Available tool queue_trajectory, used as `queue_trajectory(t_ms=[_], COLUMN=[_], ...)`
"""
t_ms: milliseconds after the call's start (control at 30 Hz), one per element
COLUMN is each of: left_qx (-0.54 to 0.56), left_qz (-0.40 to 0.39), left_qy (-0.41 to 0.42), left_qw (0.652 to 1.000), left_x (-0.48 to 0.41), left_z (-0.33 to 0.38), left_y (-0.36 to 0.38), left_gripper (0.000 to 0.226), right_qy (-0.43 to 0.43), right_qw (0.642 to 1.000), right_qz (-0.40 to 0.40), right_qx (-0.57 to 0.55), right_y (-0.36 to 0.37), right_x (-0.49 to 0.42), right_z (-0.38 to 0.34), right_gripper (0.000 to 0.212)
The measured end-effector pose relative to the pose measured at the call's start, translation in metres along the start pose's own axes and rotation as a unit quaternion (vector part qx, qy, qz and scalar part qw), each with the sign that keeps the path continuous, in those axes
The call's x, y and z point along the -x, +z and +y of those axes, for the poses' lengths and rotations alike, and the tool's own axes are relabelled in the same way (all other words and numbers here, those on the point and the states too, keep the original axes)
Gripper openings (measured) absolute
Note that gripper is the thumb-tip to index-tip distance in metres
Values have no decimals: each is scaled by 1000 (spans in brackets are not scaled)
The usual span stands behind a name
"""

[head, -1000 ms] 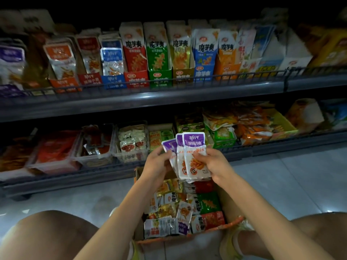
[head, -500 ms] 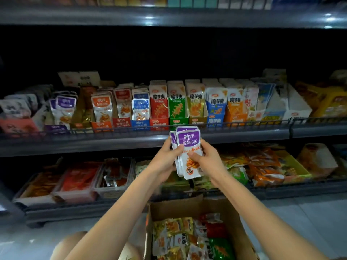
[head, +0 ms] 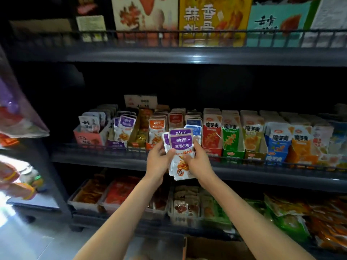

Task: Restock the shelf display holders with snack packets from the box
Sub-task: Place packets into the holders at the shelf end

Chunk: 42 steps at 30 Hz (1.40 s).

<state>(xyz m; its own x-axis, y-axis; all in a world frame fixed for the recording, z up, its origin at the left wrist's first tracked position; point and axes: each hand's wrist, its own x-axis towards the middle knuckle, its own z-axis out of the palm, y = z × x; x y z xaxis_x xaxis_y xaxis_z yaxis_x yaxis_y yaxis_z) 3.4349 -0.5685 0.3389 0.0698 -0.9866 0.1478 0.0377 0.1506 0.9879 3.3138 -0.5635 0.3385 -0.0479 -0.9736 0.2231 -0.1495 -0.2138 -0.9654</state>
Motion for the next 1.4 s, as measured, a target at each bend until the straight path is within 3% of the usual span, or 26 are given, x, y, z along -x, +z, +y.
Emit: queue_trajectory(t_ms=[233, 467, 633, 733, 833, 1000, 1233, 1400], left_qx=[-92, -195, -285, -321, -305, -320, -298, -323], left_qz=[16, 80, 93, 108, 121, 139, 115, 110], left_qy=[19, 36, 50, 58, 64, 52, 32, 37], left_qw=[995, 977, 953, 939, 943, 936, 947, 939], left_x=[-66, -166, -233, -224, -220, -212, -202, -202], left_z=[11, 20, -3, -3, -9, -18, -23, -25], left_y=[-105, -175, -201, -197, -197, -199, -186, -187], left_gripper=[32, 44, 62, 39, 32, 45, 63, 68], right_qy=[-9, -5, -5, 0, 22, 3, -45, -60], right_qw=[997, 997, 996, 995, 992, 998, 994, 986], right_qz=[-60, -46, -34, -24, -19, -48, -92, -137], right_qx=[-38, -62, -86, -96, -121, -43, 24, 79], right_y=[102, 180, 201, 210, 220, 227, 209, 195], right_x=[-66, -150, -188, -193, -195, -195, -193, -206], right_z=[-6, -10, 3, 15, 18, 25, 26, 27], right_gripper=[47, 57, 42, 40, 38, 36, 60, 60])
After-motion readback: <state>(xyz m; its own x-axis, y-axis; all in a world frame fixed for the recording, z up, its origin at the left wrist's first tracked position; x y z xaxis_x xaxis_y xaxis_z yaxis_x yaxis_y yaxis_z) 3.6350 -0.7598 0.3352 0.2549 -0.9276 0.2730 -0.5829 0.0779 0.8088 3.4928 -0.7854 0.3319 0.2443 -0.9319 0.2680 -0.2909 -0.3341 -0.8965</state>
